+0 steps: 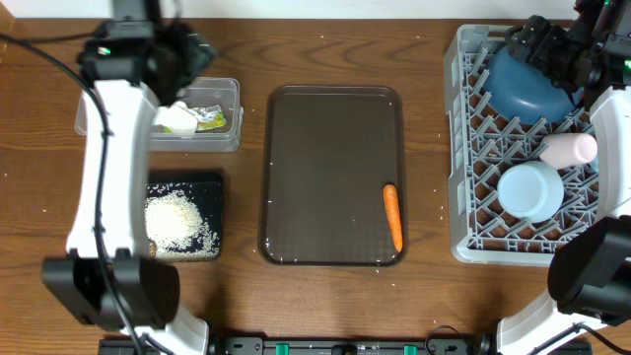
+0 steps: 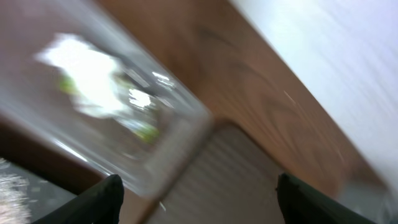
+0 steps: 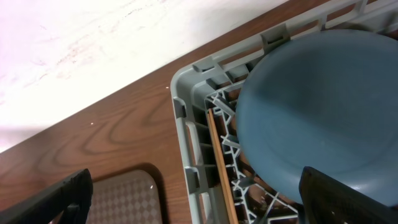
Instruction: Sort waste into correct bins and load items into the dishwasher rack
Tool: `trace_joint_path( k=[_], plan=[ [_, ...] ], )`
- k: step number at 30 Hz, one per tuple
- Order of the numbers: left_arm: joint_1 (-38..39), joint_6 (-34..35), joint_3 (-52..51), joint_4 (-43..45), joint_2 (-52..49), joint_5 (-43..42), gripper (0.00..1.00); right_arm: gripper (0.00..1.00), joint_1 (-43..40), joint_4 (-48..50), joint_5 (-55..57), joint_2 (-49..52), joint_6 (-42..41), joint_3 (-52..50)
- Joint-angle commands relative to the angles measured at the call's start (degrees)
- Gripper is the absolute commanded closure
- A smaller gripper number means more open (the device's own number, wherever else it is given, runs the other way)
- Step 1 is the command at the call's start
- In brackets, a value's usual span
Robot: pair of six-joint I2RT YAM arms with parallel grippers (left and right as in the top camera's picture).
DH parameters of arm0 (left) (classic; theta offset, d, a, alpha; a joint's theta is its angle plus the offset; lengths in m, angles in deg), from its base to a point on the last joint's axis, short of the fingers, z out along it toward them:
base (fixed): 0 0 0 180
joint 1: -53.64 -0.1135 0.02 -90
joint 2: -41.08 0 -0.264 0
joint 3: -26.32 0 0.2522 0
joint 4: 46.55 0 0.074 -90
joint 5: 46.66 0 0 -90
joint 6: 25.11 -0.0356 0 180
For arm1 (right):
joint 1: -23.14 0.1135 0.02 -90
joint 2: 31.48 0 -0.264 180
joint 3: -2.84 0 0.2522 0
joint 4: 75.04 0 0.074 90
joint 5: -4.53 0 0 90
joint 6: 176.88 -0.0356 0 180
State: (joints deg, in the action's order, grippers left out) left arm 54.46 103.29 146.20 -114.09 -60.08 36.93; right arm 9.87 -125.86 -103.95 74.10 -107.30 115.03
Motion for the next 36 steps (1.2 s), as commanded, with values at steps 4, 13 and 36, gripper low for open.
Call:
trace_joint_path(
  k=[4, 13, 36],
  plan=[
    [15.5, -12.6, -1.1, -3.9, -2.6, -4.1, 0.13, 0.01, -1.0, 0.0, -0.4, -0.2, -0.3, 0.0],
    [33.5, -13.3, -3.5, -5.2, -12.3, -4.1, 0.13, 0.01, -1.0, 0.0, -0.4, -0.2, -0.3, 0.0],
    [46.7, 7.9, -7.2, -2.1, -23.2, -2.1, 0.13, 0.01, -1.0, 0.0, -0.4, -0.2, -0.3, 0.0]
  ],
)
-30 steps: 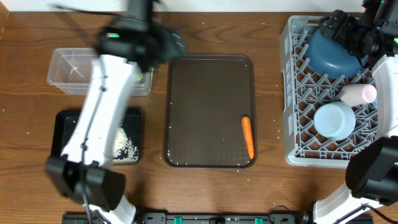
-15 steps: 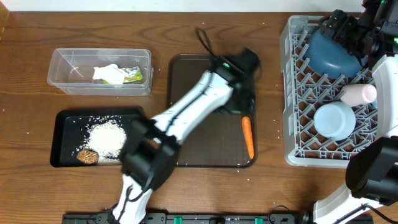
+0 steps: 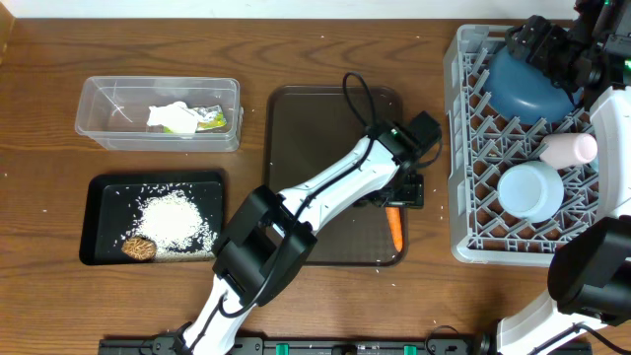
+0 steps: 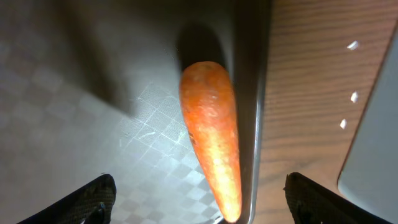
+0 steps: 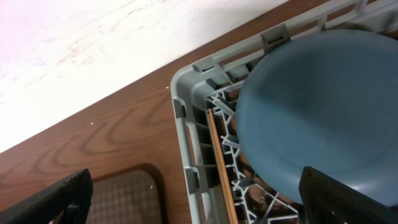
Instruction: Sort waste into correct bins and load items into the dishwasher rack
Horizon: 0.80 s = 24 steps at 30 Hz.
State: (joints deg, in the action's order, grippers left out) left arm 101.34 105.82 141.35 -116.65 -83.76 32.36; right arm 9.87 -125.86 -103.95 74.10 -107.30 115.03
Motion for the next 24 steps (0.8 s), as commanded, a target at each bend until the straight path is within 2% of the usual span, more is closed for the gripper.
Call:
trace_joint_path(
  k=[1, 15, 24],
  plan=[
    [-0.2, 5.8, -3.1, 1.2, 0.5, 2.7, 0.13, 0.01, -1.0, 0.0, -0.4, -0.2, -0.3, 0.0],
    [-1.0, 7.9, -7.3, 5.9, 0.5, 2.8, 0.14, 0.01, -1.0, 0.0, -0.4, -0.2, -0.3, 0.0],
    [-4.2, 6.5, -8.0, 4.5, 0.5, 2.4, 0.23, 0.01, -1.0, 0.0, -0.4, -0.2, -0.3, 0.0]
  ],
)
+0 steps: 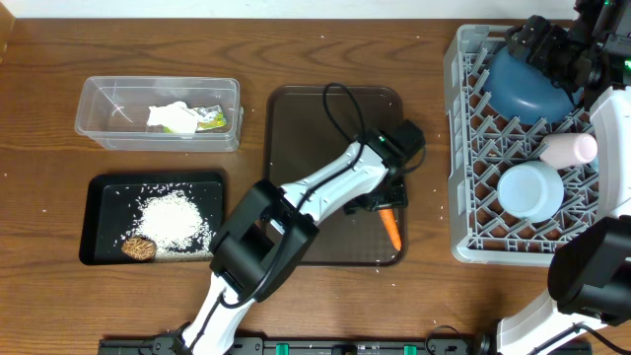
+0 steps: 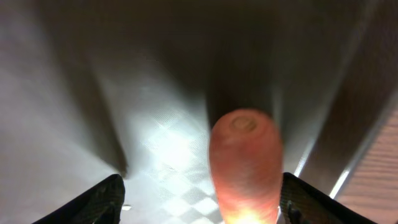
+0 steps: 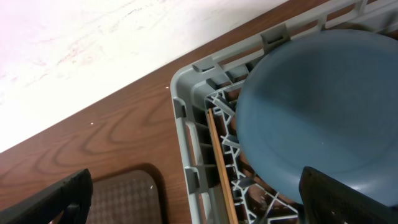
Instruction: Sort waste into correct bins and load items into the dishwasher rack
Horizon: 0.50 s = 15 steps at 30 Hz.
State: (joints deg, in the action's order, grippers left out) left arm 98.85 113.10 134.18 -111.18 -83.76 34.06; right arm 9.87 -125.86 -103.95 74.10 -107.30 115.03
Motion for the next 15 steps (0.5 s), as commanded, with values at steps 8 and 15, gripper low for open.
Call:
trace_joint_path(
  k=[8, 15],
  plan=[
    [-8.2, -2.7, -0.9, -6.4, 0.5, -0.6, 0.32, 0.01, -1.0, 0.0, -0.4, -0.2, -0.3, 0.0],
    [-10.8, -5.4, -0.9, -8.2, 0.5, -14.4, 0.33, 0.01, -1.0, 0.0, -0.4, -0.2, -0.3, 0.0]
  ],
)
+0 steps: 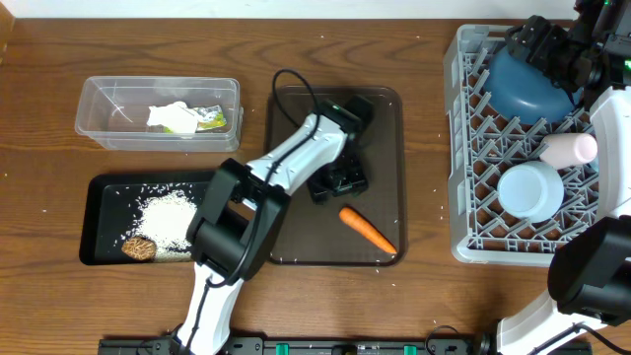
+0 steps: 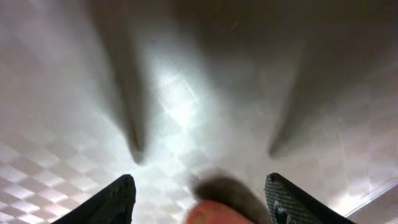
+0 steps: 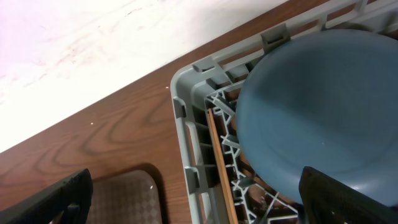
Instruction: Sort waste into correct bins and load items into the dishwasher rack
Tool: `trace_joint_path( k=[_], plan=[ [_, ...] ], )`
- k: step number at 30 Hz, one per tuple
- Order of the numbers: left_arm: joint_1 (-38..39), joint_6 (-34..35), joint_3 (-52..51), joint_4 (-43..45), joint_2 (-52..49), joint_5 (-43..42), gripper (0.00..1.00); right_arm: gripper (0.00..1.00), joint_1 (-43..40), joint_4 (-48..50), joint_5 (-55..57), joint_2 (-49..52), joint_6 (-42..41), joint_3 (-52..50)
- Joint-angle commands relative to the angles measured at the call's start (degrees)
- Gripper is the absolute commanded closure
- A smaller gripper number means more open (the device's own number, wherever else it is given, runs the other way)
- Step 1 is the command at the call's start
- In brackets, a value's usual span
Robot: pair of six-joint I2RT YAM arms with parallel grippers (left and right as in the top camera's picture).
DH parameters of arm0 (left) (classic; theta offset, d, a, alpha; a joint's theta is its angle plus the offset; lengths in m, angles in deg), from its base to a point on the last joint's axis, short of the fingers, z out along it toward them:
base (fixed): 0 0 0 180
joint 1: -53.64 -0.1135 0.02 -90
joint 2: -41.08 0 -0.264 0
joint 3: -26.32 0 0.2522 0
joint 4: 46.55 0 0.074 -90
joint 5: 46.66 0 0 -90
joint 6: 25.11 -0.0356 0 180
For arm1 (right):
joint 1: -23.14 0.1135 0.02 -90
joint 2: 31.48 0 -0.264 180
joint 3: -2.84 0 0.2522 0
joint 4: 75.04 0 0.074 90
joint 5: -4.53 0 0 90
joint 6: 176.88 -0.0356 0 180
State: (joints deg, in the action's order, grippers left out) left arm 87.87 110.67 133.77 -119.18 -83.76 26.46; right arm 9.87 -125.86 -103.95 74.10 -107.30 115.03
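An orange carrot [image 1: 368,229] lies slantwise on the brown tray [image 1: 296,138], near its front right corner. My left gripper [image 1: 340,182] hangs open over the tray just left of the carrot's thick end. In the left wrist view that end [image 2: 214,214] shows blurred at the bottom edge, between the open fingers [image 2: 118,199]. My right gripper [image 1: 532,39] stands open over the back left corner of the grey dishwasher rack [image 1: 463,148], above a blue bowl [image 3: 311,99].
The rack also holds a pink cup [image 1: 570,148] and a pale blue cup [image 1: 529,189]. A clear bin [image 1: 99,133] with wrappers stands at the back left. In front of it is a black tray [image 1: 108,187] with rice and a brown scrap.
My left gripper has moved left from the tray's right edge towards its middle. The carrot, then lying along the right edge, now lies slantwise with its thick end further left. The right arm is unchanged.
My left gripper was over the clear bin while the carrot lay along the tray's right edge. Then it was open over the carrot, then lower at its thick end. Now the carrot is turned askew and the gripper is open beside it.
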Motion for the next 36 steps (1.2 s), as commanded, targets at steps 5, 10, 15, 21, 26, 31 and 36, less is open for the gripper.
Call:
trace_joint_path(
  k=[5, 10, 15, 21, 26, 31, 36],
  plan=[
    [0.4, -8.9, -0.5, -0.8, 0.5, -6.1, 0.32, 0.01, -1.0, 0.0, -0.4, -0.2, -0.3, 0.0],
    [-0.5, -8.9, -0.5, -7.2, 0.5, -12.6, 0.32, 0.01, -1.0, 0.0, -0.4, -0.2, -0.3, 0.0],
    [-3.1, -8.9, -0.5, -12.3, 0.5, -9.1, 0.34, 0.01, -1.0, 0.0, -0.4, -0.2, -0.3, 0.0],
    [-7.0, -10.3, -0.5, -14.2, 1.1, 0.7, 0.33, 0.01, -1.0, 0.0, -0.4, -0.2, -0.3, 0.0],
    [-8.0, -18.0, -0.5, -16.1, 4.1, 7.0, 0.33, 0.01, -1.0, 0.0, -0.4, -0.2, -0.3, 0.0],
    [-6.1, -20.3, -0.5, -19.1, 8.8, 4.7, 0.33, 0.01, -1.0, 0.0, -0.4, -0.2, -0.3, 0.0],
    [-1.2, -20.2, -0.6, -20.7, 9.2, 2.5, 0.33, 0.01, -1.0, 0.0, -0.4, -0.2, -0.3, 0.0]
  ],
)
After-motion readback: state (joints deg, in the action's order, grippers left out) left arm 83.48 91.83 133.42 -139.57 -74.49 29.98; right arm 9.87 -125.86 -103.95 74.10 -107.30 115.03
